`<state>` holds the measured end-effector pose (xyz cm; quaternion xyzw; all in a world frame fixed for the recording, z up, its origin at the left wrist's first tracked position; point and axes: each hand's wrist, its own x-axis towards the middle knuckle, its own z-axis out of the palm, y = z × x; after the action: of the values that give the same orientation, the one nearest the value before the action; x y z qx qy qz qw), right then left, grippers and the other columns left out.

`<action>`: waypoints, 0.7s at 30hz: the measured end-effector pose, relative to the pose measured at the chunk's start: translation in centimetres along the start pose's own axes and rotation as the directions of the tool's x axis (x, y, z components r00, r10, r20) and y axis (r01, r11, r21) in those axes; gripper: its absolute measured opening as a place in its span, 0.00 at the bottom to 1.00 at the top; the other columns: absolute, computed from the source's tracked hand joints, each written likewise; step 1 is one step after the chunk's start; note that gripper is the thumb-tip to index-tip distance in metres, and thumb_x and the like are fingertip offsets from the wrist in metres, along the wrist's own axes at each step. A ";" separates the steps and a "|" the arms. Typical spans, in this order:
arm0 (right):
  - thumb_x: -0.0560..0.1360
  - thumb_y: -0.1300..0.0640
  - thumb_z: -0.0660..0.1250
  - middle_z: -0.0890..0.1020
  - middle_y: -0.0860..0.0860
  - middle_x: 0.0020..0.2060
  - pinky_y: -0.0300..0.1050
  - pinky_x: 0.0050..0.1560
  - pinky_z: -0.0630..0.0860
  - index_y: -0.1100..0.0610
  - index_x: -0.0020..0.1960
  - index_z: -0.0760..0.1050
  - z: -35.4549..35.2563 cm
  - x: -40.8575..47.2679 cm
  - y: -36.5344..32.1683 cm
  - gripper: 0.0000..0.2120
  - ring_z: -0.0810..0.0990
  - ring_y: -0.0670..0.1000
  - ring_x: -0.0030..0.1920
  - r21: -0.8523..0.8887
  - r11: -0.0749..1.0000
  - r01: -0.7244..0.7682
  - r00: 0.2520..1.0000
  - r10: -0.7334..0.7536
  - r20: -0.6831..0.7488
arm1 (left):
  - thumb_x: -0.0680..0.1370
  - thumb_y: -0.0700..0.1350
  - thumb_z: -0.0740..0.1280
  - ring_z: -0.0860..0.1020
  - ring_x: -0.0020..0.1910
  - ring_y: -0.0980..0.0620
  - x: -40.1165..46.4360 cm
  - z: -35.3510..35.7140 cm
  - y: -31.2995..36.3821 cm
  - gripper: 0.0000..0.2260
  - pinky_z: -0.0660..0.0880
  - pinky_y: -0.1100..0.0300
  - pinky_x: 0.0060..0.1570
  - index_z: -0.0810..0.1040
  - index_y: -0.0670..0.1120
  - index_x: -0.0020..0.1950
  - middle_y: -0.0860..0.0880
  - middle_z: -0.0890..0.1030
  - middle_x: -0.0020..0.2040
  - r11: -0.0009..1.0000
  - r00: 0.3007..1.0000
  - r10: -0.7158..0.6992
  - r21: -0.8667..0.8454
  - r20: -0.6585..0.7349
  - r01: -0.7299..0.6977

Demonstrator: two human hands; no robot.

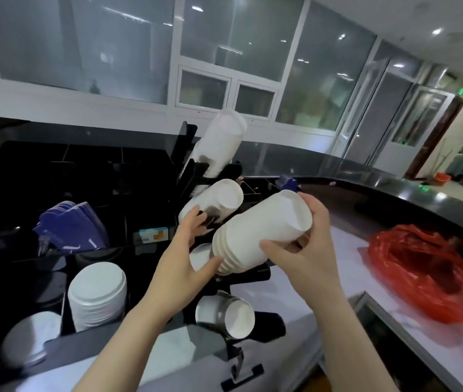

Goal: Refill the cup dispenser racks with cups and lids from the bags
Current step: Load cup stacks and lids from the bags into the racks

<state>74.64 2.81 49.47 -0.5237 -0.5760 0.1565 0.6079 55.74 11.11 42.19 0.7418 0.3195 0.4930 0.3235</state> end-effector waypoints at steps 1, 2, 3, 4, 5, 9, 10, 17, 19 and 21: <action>0.62 0.60 0.76 0.72 0.32 0.56 0.40 0.48 0.79 0.41 0.66 0.64 0.7 -0.2 0.6 0.38 0.75 0.40 0.58 -0.033 0.999 -0.005 1.000 0.005 0.014 | 0.73 0.50 0.72 0.65 0.68 0.68 -0.4 0.0 -0.5 0.39 0.64 0.72 0.62 0.51 0.65 0.75 0.65 0.65 0.70 0.999 0.999 -0.027 -0.019 -0.030 0.026; 0.62 0.60 0.76 0.72 0.31 0.56 0.42 0.50 0.79 0.41 0.65 0.63 1.4 -0.4 1.4 0.38 0.74 0.40 0.59 -0.074 0.997 -0.010 0.999 0.013 0.036 | 0.74 0.49 0.71 0.65 0.67 0.68 -0.7 -0.1 -0.7 0.38 0.64 0.72 0.62 0.50 0.65 0.75 0.65 0.66 0.70 0.999 0.997 -0.046 -0.029 -0.058 0.044; 0.63 0.60 0.76 0.71 0.30 0.56 0.42 0.51 0.78 0.39 0.65 0.62 2.2 -0.6 2.1 0.38 0.73 0.39 0.59 -0.119 0.993 -0.021 0.997 0.029 0.067 | 0.74 0.48 0.71 0.65 0.68 0.68 -1.0 -0.2 -1.0 0.38 0.64 0.70 0.62 0.51 0.65 0.75 0.64 0.67 0.70 0.998 0.995 -0.062 -0.033 -0.076 0.059; 0.64 0.60 0.75 0.70 0.29 0.55 0.39 0.51 0.77 0.36 0.62 0.60 3.0 -0.9 2.9 0.37 0.72 0.36 0.58 -0.164 0.986 -0.034 0.993 0.051 0.105 | 0.74 0.48 0.70 0.65 0.68 0.68 -1.1 -0.3 -1.2 0.37 0.64 0.68 0.63 0.51 0.65 0.75 0.63 0.67 0.70 0.997 0.994 -0.075 -0.037 -0.084 0.072; 0.65 0.61 0.75 0.70 0.30 0.54 0.33 0.49 0.74 0.33 0.60 0.58 3.7 -1.1 3.5 0.37 0.71 0.33 0.57 -0.219 0.975 -0.045 0.987 0.077 0.142 | 0.75 0.47 0.70 0.65 0.68 0.68 -1.2 -0.4 -1.4 0.37 0.64 0.66 0.64 0.51 0.65 0.75 0.63 0.67 0.70 0.996 0.992 -0.088 -0.041 -0.085 0.085; 0.69 0.52 0.72 0.72 0.35 0.56 0.29 0.51 0.68 0.38 0.62 0.61 4.8 -0.6 4.1 0.29 0.70 0.35 0.56 -0.407 0.913 -0.019 0.956 0.136 0.261 | 0.75 0.49 0.68 0.66 0.68 0.66 -1.1 -1.4 -2.0 0.34 0.64 0.63 0.65 0.53 0.64 0.74 0.64 0.68 0.68 0.994 0.990 -0.111 -0.024 -0.092 0.109; 0.71 0.48 0.70 0.73 0.38 0.59 0.35 0.57 0.68 0.42 0.64 0.64 5.0 -0.3 4.1 0.25 0.70 0.38 0.60 -0.442 0.897 0.010 0.944 0.137 0.299 | 0.75 0.48 0.69 0.66 0.68 0.66 -1.1 -1.6 -2.2 0.34 0.65 0.62 0.65 0.54 0.63 0.75 0.65 0.69 0.68 0.993 0.989 -0.116 -0.016 -0.093 0.115; 0.78 0.54 0.60 0.76 0.48 0.60 0.50 0.58 0.73 0.51 0.64 0.76 5.4 1.3 4.1 0.16 0.73 0.52 0.60 -0.657 0.753 -0.029 0.966 0.190 0.175 | 0.76 0.43 0.69 0.68 0.65 0.68 -0.6 -2.8 -3.1 0.31 0.65 0.62 0.64 0.59 0.58 0.74 0.68 0.71 0.63 0.990 0.984 -0.141 -0.038 -0.109 0.138; 0.78 0.57 0.59 0.78 0.48 0.56 0.50 0.53 0.74 0.51 0.59 0.78 4.4 2.3 4.1 0.13 0.75 0.53 0.55 -0.703 0.705 -0.089 0.959 0.252 0.131 | 0.76 0.43 0.68 0.68 0.64 0.69 -0.3 -3.1 -3.2 0.30 0.65 0.64 0.63 0.60 0.58 0.74 0.69 0.72 0.62 0.990 0.986 -0.136 -0.037 -0.100 0.133; 0.77 0.59 0.58 0.80 0.43 0.46 0.42 0.42 0.72 0.46 0.50 0.78 3.2 2.7 4.1 0.13 0.77 0.48 0.47 -0.689 0.707 -0.161 0.937 0.330 0.119 | 0.76 0.43 0.68 0.68 0.64 0.70 0.1 -3.4 -3.4 0.29 0.65 0.67 0.61 0.61 0.58 0.73 0.68 0.72 0.62 0.991 0.987 -0.132 -0.036 -0.091 0.129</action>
<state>74.35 8.06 46.88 -0.7568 -0.5849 0.0795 0.2806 52.05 13.76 40.60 0.6905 0.3747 0.5097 0.3508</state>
